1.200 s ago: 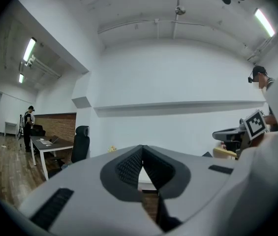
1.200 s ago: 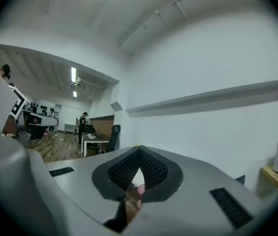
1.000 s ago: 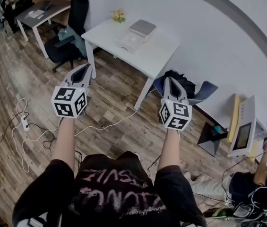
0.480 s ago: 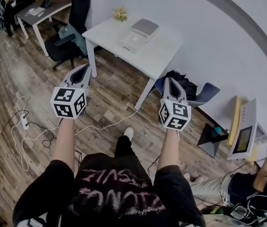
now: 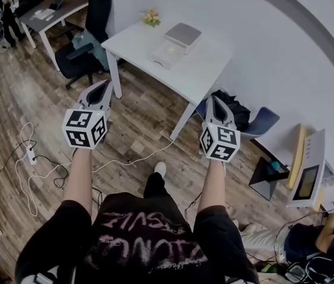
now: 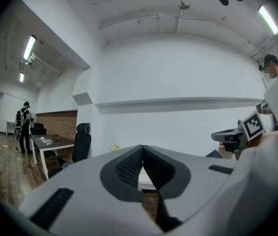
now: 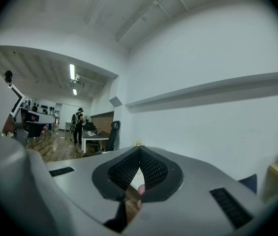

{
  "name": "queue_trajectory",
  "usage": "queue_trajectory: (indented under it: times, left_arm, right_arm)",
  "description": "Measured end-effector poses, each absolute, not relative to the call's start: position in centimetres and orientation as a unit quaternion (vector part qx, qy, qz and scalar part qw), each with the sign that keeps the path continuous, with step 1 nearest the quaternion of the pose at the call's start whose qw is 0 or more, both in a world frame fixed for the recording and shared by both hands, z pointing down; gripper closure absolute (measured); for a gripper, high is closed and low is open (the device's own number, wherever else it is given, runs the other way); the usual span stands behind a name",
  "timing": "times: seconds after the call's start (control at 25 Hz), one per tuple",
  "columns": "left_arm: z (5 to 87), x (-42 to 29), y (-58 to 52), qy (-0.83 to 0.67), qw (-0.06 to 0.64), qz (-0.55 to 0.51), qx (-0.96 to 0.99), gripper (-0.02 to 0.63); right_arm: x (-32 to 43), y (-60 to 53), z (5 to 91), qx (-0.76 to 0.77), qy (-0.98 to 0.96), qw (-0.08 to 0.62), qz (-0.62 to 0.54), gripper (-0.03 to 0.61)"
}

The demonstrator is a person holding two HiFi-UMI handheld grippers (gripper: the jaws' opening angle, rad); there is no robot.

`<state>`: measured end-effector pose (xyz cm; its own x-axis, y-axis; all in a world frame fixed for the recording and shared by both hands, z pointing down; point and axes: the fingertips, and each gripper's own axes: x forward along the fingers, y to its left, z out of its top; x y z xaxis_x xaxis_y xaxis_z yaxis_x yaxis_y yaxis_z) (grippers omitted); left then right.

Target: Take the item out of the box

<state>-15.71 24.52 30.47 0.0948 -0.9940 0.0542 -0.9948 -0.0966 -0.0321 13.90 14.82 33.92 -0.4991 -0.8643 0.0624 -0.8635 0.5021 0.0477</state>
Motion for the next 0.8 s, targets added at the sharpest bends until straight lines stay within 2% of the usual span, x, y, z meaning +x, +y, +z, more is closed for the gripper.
queue_trajectory:
  times: [0.8]
  left_arm:
    - [32.5, -17.2, 9.1, -0.675, 0.039, 0.057, 0.734, 0.612]
  right_arm:
    - [11.8, -1.3, 35.7, 0.485, -0.873, 0.047, 0.015, 0.571]
